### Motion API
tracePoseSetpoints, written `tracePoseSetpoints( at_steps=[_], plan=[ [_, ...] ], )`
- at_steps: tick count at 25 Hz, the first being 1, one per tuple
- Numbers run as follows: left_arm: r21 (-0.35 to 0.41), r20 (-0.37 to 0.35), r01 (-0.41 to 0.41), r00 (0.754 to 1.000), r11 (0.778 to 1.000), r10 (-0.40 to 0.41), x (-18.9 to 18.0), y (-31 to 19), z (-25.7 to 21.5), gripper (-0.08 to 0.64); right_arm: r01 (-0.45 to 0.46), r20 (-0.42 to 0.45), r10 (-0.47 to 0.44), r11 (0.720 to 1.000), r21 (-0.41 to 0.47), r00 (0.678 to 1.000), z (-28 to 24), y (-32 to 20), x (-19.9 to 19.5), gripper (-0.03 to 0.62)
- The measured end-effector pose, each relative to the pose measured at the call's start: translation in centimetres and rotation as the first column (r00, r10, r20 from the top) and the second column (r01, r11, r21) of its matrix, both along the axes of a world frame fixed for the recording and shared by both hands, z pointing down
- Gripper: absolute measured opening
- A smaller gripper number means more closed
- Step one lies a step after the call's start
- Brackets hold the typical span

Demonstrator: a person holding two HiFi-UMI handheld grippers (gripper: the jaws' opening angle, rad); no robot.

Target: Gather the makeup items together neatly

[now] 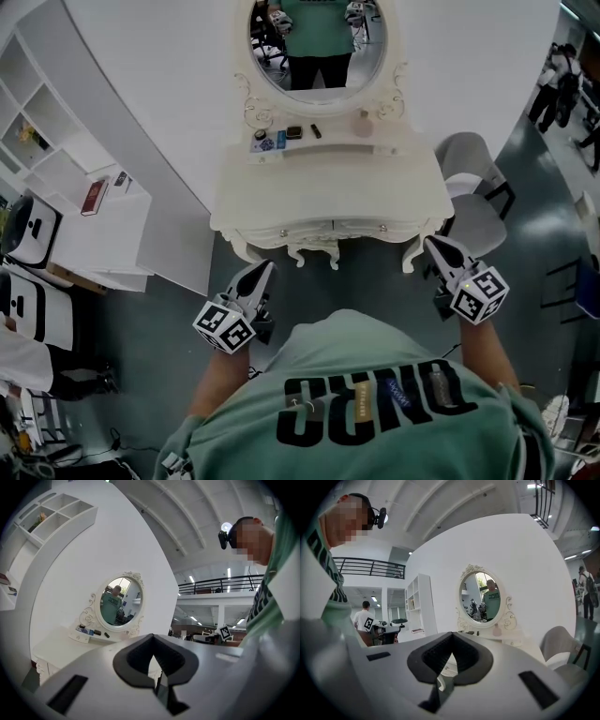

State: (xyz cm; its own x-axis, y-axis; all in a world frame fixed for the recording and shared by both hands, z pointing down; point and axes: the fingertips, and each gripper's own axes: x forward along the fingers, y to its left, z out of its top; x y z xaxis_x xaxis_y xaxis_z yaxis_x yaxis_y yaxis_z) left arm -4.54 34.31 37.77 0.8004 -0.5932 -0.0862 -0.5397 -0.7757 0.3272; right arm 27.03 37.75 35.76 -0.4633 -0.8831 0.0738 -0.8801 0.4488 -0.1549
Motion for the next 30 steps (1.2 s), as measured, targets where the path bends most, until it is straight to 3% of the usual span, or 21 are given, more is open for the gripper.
tracePoseSetpoints(
  at_steps=[10, 15, 21, 26, 30],
  plan=[
    [-0.035, 0.024, 0.016, 1.0, 0.999, -0.015, 6.5, -0.3, 0.9, 0.0, 0.048, 0.003, -0.048, 0.998, -0.036, 0.999, 2.3, -0.9, 5.0, -0.012],
    [-0.055, 0.046, 0.016, 0.999, 0.998, -0.013, 6.2, -2.9, 1.9, 0.0, 0.063, 0.014, -0.062, 0.995, -0.081, 0.998, 4.2, -3.8, 4.4, -0.012],
    [-0.055, 0.012, -0.014, 1.0, 0.998, 0.014, 4.1, -12.1, 3.1, 0.0, 0.043, -0.007, -0.044, 0.996, -0.082, 0.999, 4.2, -11.8, 1.5, -0.012],
    [-0.041, -0.016, -0.124, 0.992, 0.992, 0.123, 3.0, -23.4, 2.1, 0.0, -0.069, 0.007, 0.07, 0.994, -0.083, 0.998, 2.3, -20.2, -0.4, -0.012],
    [-0.017, 0.009, -0.201, 0.979, 0.979, 0.202, 1.0, -31.3, 0.9, 0.0, -0.146, 0.01, 0.147, 0.987, -0.071, 0.989, 0.6, -26.6, -2.3, -0.012]
  ],
)
